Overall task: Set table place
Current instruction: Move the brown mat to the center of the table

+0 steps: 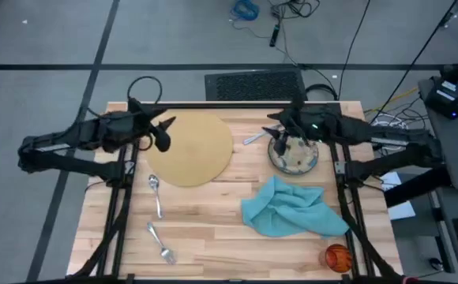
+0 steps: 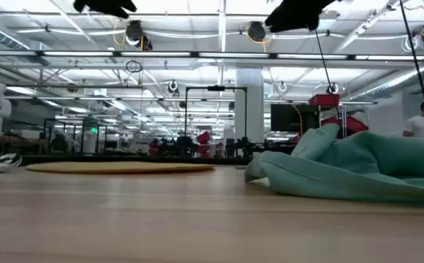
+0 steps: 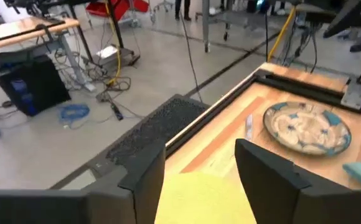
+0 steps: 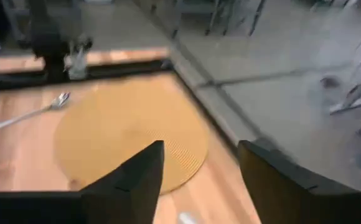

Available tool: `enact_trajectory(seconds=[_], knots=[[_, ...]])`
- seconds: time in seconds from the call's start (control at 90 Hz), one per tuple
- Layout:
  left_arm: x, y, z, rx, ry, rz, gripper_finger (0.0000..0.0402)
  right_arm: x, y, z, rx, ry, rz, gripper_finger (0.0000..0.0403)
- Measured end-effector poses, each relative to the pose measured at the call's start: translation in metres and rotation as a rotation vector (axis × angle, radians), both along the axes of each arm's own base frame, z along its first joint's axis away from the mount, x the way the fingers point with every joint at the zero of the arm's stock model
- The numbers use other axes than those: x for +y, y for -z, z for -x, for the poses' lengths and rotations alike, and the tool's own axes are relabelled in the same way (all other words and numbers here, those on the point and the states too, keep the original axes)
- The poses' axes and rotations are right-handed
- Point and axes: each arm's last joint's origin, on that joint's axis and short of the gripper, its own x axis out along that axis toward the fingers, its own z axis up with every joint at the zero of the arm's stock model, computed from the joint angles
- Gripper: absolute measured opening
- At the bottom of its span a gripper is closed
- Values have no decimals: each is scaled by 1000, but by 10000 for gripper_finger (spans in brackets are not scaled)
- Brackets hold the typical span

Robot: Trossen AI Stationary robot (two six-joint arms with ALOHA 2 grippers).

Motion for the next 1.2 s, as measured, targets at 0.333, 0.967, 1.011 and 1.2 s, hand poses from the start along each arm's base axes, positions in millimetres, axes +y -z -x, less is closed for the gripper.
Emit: enact_trajectory(seconds=[0.333,0.967,1.011,1.2], knots=[[-1,55,-33,347,44,216,183,-17,36,-52,209,-28,-82,224],[51,195,-67,647,-18,490,183,-20,48,-60,257,-41,-73,224],[56,197,-69,625,-13,499,183,-19,48,-60,259,-41,-74,224],[68,209,-74,584,13,557,183,-19,49,-60,264,-45,-78,224]])
